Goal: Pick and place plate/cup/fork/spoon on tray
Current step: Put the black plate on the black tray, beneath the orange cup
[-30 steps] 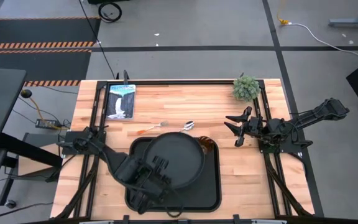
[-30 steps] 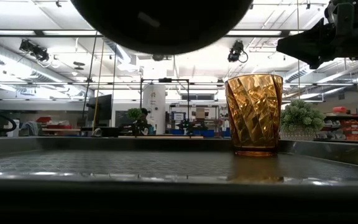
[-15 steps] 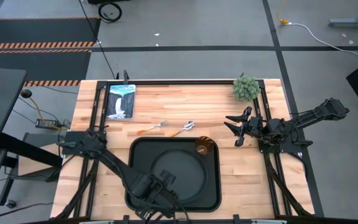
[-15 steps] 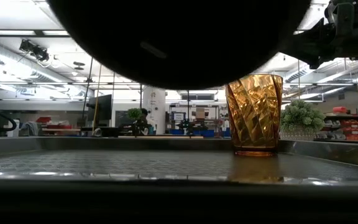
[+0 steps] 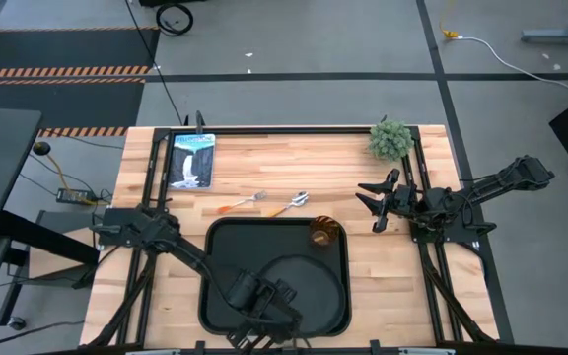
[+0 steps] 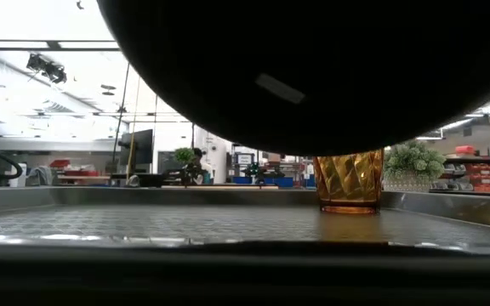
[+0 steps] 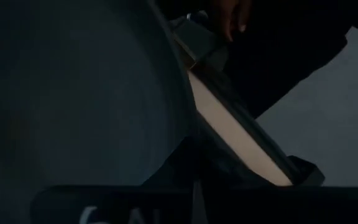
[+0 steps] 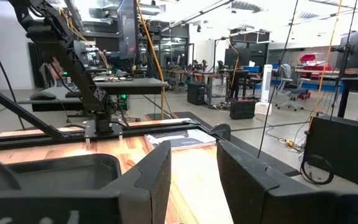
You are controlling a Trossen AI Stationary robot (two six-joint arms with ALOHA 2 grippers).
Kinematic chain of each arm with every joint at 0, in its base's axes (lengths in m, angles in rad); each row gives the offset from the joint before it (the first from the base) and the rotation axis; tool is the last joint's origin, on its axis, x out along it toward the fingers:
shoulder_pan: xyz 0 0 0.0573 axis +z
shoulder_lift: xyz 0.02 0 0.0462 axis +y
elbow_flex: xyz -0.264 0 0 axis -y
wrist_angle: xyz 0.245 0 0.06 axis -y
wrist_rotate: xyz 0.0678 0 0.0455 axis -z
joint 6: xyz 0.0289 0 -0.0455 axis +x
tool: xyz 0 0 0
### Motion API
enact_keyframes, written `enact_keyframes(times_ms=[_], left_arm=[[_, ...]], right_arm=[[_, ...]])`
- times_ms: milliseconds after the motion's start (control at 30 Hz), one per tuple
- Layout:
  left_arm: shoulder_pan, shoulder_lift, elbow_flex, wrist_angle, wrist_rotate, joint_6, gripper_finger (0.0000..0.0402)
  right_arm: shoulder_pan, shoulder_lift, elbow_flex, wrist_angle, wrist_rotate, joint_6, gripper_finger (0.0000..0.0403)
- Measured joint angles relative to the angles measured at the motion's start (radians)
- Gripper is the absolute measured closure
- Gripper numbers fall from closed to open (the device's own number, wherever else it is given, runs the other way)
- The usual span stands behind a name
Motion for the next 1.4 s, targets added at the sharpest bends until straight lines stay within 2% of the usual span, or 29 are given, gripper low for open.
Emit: enact_keyframes(times_ms=[267,400,533,933,1400], left_arm=[[0.06,0.007,-0.001,-0.044,0.063,0.039,0.0386],[0.087,0.008,0.0,-0.028,0.129,0.079,0.0386],[0.104,0.008,-0.003,-0.028,0.128,0.096,0.0386],[0.126,0.01,-0.163,0.014,0.13,0.165,0.0383],[0.126,0.009,-0.169,0.035,0.11,0.124,0.0308]], right_arm=[[0.0,0.0,0.0,-0.002,0.0,0.0,0.0266],[0.0,0.0,0.0,-0.002,0.0,0.0,0.0266],[0.0,0.0,0.0,-0.002,0.0,0.0,0.0266],[0.0,0.0,0.0,-0.002,0.0,0.0,0.0266],[0.0,0.0,0.0,-0.002,0.0,0.0,0.0266]])
